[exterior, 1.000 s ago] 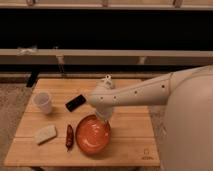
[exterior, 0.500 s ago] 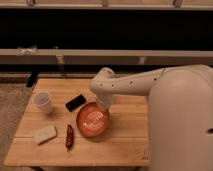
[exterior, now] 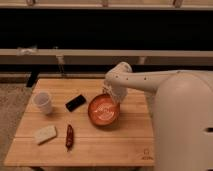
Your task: Drag the ceramic bowl in a circle
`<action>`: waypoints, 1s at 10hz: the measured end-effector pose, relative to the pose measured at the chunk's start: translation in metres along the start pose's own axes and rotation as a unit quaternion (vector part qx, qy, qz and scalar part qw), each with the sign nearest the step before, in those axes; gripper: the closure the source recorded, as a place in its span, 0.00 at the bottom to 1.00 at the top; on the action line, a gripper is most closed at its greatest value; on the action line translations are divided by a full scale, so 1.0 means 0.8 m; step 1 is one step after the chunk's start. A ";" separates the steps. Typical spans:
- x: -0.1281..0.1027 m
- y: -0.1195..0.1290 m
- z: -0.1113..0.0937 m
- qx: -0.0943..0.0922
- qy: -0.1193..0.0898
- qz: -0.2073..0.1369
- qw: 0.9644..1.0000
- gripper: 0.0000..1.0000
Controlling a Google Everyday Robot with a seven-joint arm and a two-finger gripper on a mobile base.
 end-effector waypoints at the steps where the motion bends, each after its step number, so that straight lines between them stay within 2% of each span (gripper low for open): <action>1: 0.009 -0.017 0.000 -0.002 0.001 0.013 1.000 1.00; 3: 0.032 -0.038 -0.002 -0.004 0.005 0.023 1.000 1.00; 5: 0.053 -0.047 -0.006 -0.004 0.009 0.023 1.000 1.00; 7: 0.068 -0.041 -0.008 -0.006 0.014 0.011 1.000 1.00; 10: 0.109 -0.021 -0.010 0.001 0.032 -0.028 0.999 1.00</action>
